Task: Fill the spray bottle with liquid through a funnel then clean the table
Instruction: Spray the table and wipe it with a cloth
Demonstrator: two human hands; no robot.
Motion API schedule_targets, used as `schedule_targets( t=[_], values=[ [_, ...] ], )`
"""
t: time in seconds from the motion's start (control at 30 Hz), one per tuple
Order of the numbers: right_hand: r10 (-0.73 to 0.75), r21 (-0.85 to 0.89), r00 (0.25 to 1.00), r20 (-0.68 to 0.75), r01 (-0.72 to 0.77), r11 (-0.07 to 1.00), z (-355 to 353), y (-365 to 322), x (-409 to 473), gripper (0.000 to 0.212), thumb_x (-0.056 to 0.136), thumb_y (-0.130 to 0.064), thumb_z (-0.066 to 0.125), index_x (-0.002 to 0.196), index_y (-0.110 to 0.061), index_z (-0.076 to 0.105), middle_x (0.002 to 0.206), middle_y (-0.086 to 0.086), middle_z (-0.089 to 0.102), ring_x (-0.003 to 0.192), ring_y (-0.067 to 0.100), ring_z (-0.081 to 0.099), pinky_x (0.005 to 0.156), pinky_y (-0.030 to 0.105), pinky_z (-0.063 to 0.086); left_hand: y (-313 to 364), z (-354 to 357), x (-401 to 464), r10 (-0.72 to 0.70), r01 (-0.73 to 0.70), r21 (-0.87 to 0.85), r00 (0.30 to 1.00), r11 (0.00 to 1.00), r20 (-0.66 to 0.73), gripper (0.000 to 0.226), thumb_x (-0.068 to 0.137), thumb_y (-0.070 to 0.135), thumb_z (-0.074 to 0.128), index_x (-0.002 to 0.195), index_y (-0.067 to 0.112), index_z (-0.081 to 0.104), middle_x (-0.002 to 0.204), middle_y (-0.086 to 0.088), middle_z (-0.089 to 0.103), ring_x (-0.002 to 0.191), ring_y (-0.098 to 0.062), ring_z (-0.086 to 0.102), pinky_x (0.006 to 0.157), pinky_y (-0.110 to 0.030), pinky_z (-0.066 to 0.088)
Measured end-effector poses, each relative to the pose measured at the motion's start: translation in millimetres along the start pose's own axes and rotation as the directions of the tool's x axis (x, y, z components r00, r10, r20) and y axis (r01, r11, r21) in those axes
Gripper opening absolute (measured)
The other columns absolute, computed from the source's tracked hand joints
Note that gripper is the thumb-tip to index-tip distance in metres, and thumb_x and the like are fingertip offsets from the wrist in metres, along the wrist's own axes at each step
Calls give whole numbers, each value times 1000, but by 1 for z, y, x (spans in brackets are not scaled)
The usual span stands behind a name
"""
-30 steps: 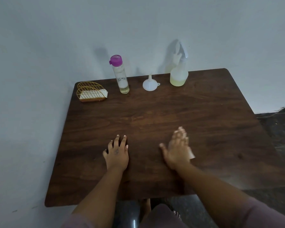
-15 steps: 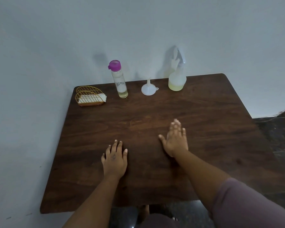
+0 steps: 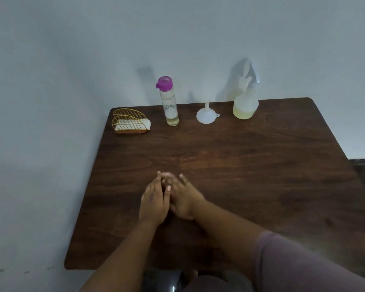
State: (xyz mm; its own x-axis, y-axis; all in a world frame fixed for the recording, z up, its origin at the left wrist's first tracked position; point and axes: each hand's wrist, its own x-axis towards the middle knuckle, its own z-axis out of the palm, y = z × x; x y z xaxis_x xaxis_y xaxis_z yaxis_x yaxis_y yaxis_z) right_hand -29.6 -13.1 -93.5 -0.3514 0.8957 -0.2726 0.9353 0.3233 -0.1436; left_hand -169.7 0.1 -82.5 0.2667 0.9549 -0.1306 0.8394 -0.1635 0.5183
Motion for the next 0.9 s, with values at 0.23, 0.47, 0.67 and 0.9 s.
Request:
schedule_targets(
  t=[0.23, 0.47, 0.67, 0.9],
  values=[
    [720, 256, 693, -20, -693, 674, -10, 136, -30, 81, 95, -60, 12, 150, -3, -5, 160, 10, -16, 146, 21, -18, 118, 46, -8, -4, -8, 23, 4, -5, 74, 1000, 997, 12, 58, 103, 41, 33, 154, 16, 19, 156, -5, 32, 146, -20, 24, 121, -40, 21],
    [546, 179, 837, -51, -530, 829, 5, 39, 4, 88, 90, -63, 9, 150, 1, 2, 159, 20, -4, 147, 37, -7, 118, 50, -3, -11, -11, 42, -29, 28, -10, 999, 1000, -45, 56, 103, 38, 35, 151, 11, 26, 155, -7, 35, 145, -21, 29, 121, -42, 19],
    [74, 63, 997, -4, -74, 995, -14, 9, 64, 74, 93, -51, 13, 151, -11, -12, 158, 8, -21, 145, 24, -21, 120, 46, -6, -17, -17, 64, 22, -22, -4, 999, 1000, -45, 61, 100, 47, 26, 150, 12, 31, 153, -7, 39, 143, -21, 32, 117, -46, 28],
    [723, 275, 689, 50, -705, 653, -29, 172, 6, 79, 95, -59, 13, 150, -7, -10, 158, 7, -21, 145, 20, -22, 117, 47, -9, -4, -7, 74, 60, -60, 51, 998, 997, -2, 57, 102, 40, 35, 152, 13, 26, 154, -6, 37, 146, -19, 26, 121, -38, 14]
  ],
)
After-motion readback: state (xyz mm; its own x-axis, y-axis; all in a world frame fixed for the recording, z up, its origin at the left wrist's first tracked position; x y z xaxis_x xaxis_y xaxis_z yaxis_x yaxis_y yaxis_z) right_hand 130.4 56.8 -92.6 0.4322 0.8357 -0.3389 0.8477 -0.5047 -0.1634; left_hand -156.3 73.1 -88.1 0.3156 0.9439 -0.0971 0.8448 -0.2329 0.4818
